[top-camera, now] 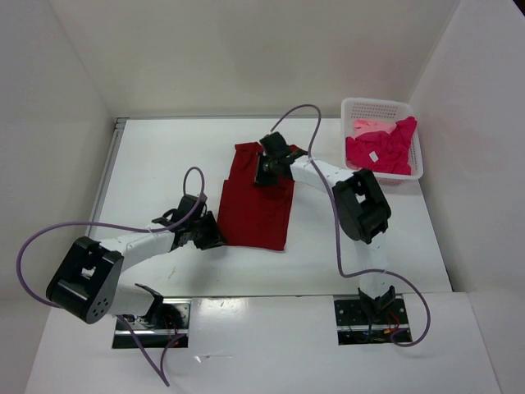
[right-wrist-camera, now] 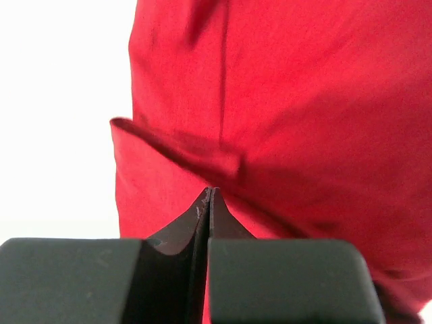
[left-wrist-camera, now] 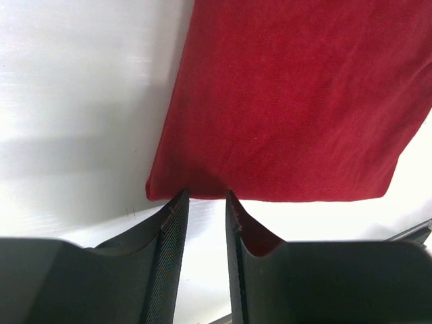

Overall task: Fold and stack the t-shirts
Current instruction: Fold the folded rectangular tshirt in 1/3 of the way, then grab one side of the 2/3 rectangular tshirt with both arms

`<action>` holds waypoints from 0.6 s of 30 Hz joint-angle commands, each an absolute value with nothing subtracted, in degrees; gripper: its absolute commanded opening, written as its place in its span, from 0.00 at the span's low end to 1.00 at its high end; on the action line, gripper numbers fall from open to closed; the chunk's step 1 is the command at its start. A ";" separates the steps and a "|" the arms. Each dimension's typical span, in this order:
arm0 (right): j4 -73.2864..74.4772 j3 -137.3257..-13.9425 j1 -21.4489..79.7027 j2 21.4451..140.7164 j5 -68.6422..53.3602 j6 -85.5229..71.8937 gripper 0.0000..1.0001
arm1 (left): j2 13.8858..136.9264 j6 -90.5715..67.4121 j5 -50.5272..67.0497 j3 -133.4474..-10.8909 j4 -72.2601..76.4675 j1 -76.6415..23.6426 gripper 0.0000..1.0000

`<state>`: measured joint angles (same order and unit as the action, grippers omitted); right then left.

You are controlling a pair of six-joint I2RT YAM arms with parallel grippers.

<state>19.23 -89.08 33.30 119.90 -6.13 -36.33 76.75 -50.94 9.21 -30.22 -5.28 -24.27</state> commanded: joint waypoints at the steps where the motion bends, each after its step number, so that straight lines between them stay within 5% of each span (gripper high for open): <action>1: 18.90 -93.34 30.77 119.79 -2.78 -35.33 0.00 | 75.96 -49.83 8.26 -29.41 -6.62 -24.43 0.38; 8: 18.63 -85.71 30.76 112.75 -4.83 -36.39 0.00 | 71.90 -47.38 5.89 -32.88 -11.86 -24.43 0.42; 14: 16.22 -68.88 30.76 94.35 -6.24 -43.62 0.00 | 68.23 -46.23 7.96 -32.17 -13.80 -18.41 0.47; 18: 15.56 -53.31 31.24 83.15 -6.77 -48.95 0.20 | 69.64 -46.23 9.35 -30.47 -13.80 -17.23 0.53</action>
